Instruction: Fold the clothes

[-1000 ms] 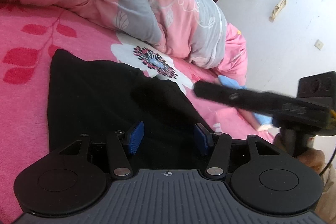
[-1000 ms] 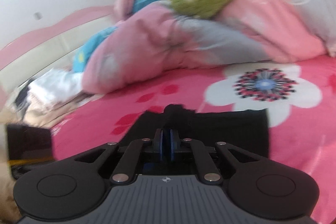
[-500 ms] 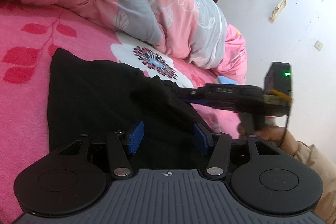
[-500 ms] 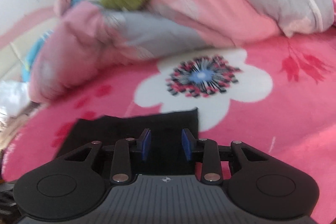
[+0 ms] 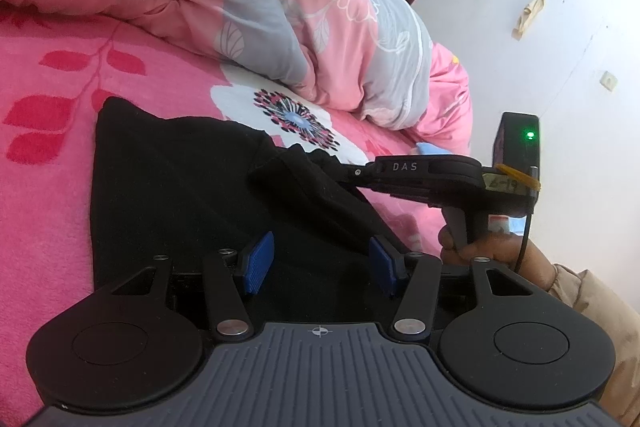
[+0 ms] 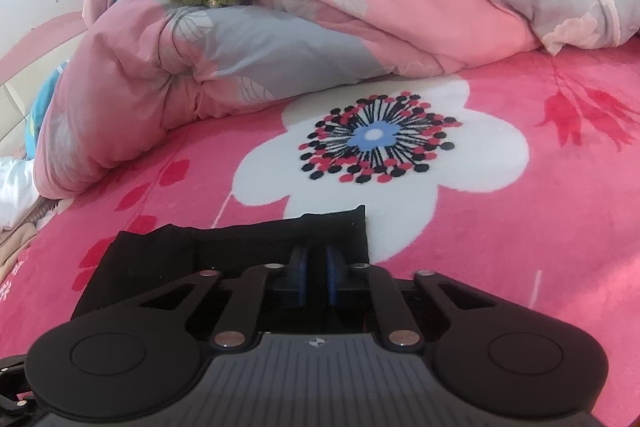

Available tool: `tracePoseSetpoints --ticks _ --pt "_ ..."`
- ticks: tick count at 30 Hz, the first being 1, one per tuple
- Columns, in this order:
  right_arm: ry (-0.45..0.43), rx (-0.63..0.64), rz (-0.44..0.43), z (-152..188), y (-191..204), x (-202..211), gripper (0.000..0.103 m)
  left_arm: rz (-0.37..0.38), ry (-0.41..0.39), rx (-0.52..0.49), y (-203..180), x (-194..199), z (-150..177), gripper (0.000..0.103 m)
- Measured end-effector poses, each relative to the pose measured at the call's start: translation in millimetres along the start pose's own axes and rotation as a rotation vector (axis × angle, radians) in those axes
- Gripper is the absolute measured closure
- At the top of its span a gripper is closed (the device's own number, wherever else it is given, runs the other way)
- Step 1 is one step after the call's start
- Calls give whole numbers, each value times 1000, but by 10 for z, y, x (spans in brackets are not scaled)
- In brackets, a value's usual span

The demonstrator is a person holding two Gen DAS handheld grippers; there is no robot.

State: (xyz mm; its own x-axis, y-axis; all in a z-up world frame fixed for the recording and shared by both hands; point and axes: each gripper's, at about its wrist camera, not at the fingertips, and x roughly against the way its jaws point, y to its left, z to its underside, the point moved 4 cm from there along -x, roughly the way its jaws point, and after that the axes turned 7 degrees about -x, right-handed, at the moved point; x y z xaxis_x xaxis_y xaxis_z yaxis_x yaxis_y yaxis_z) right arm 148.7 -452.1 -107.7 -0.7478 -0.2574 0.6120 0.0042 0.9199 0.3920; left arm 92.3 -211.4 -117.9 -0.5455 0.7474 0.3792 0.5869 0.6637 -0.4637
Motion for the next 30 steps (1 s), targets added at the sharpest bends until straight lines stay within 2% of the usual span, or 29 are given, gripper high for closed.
tracePoseSetpoints --ticks 11,18,24,30 --pt "-122 73 65 -44 70 164 102 -48 53 -37 -92 -47 -74 50" --pt "-174 89 98 -77 42 258 102 -54 64 -42 -125 -69 -109 50" --pt "-169 82 103 -67 -15 235 102 -58 62 -49 -127 -77 -103 50" --pt "-106 59 106 -19 -104 47 102 -64 60 -58 -128 -90 -87 50"
